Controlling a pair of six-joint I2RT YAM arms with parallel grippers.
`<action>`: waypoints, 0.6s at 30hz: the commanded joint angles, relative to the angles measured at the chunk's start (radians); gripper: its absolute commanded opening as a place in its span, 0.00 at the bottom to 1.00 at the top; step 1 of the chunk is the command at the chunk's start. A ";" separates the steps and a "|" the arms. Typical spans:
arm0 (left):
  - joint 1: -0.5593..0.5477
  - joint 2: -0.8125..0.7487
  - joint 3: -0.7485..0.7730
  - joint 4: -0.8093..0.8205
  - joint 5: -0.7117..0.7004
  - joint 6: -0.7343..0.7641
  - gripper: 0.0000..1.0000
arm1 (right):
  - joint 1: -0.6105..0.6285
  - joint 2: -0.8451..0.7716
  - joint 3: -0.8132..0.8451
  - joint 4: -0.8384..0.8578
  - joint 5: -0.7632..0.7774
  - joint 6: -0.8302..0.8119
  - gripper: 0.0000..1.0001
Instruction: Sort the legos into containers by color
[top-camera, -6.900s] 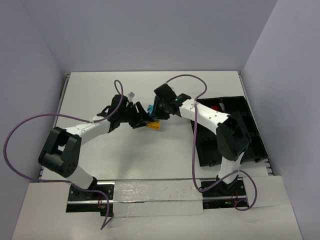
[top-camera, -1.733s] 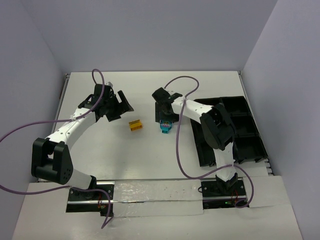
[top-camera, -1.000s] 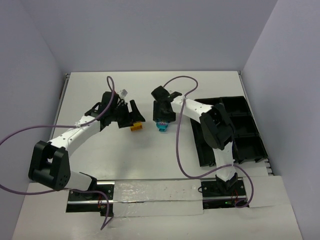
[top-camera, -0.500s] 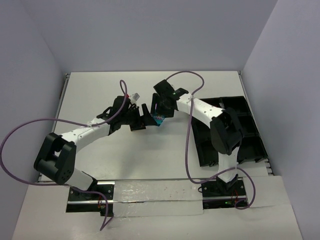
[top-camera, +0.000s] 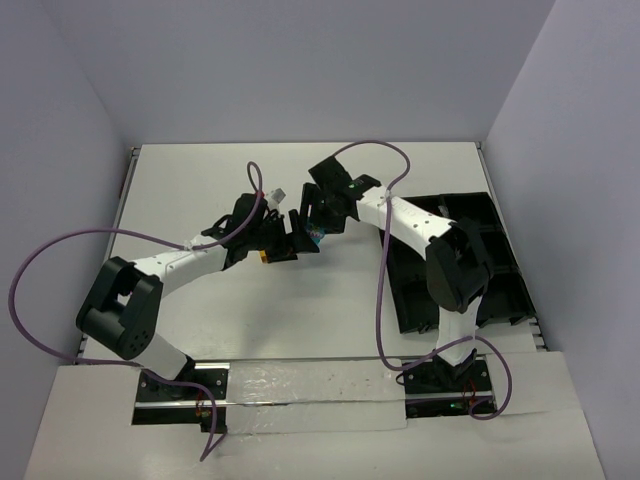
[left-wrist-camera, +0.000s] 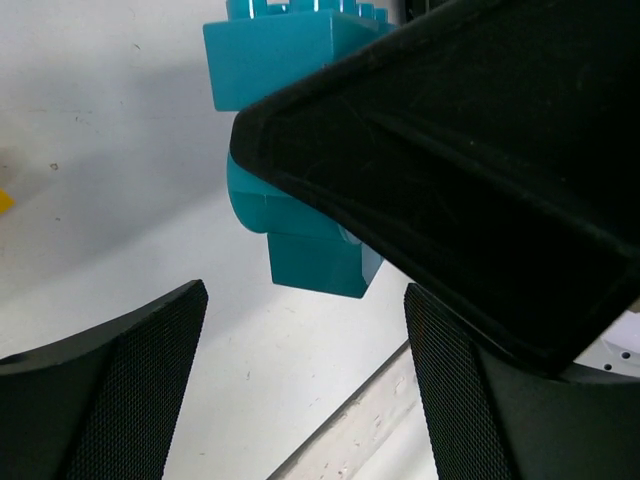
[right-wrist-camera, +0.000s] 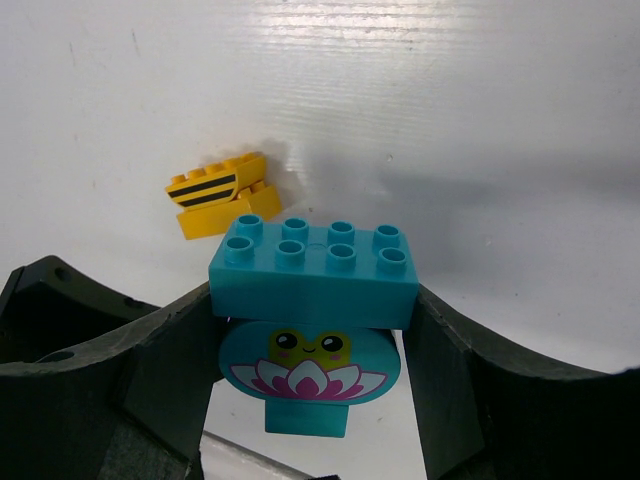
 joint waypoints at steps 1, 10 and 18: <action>-0.005 -0.007 0.015 0.103 0.007 -0.049 0.81 | -0.004 -0.069 0.017 0.040 -0.021 0.007 0.47; -0.005 0.009 -0.005 0.180 -0.011 -0.154 0.62 | -0.002 -0.086 0.009 0.047 -0.034 0.003 0.47; -0.006 0.001 -0.013 0.186 -0.039 -0.157 0.57 | -0.002 -0.097 0.007 0.057 -0.049 0.008 0.47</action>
